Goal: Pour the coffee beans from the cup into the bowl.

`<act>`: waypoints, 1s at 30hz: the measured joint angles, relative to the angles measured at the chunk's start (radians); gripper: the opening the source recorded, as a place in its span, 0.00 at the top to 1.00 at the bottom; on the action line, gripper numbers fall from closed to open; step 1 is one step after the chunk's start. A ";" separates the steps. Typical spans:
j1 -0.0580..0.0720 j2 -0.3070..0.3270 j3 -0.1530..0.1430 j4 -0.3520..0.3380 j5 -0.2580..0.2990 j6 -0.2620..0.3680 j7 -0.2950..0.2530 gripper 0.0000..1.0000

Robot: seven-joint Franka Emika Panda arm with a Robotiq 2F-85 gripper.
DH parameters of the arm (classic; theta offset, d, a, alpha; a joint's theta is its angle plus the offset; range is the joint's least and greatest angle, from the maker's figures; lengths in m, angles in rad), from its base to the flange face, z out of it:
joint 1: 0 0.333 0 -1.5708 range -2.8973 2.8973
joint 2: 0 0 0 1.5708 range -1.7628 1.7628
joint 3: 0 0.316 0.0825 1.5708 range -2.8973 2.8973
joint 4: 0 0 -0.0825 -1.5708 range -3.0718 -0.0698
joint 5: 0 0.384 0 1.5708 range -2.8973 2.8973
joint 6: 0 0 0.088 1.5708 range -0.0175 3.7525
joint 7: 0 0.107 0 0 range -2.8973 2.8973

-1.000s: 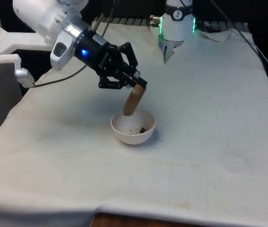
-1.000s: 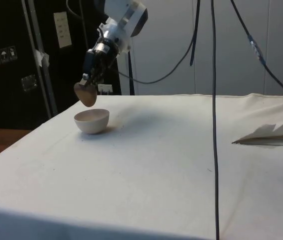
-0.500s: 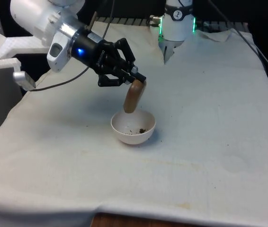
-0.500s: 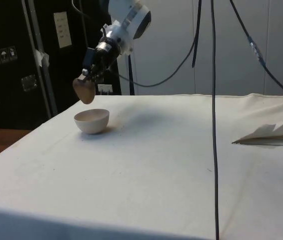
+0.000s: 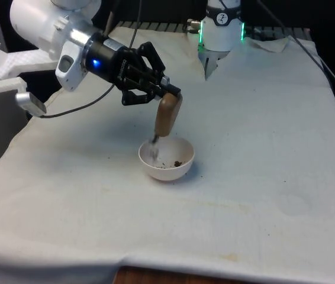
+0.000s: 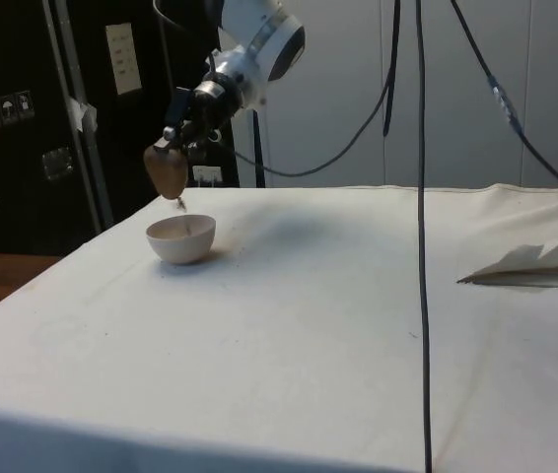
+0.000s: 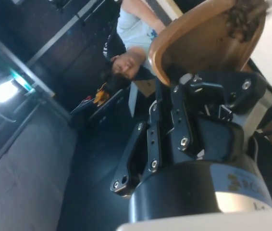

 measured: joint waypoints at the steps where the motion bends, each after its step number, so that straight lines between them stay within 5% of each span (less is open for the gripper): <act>1: 0.000 0.001 -0.002 0.000 0.006 -0.004 0.002 1.00; 30: -0.011 0.049 -0.042 0.000 0.176 -0.148 0.094 1.00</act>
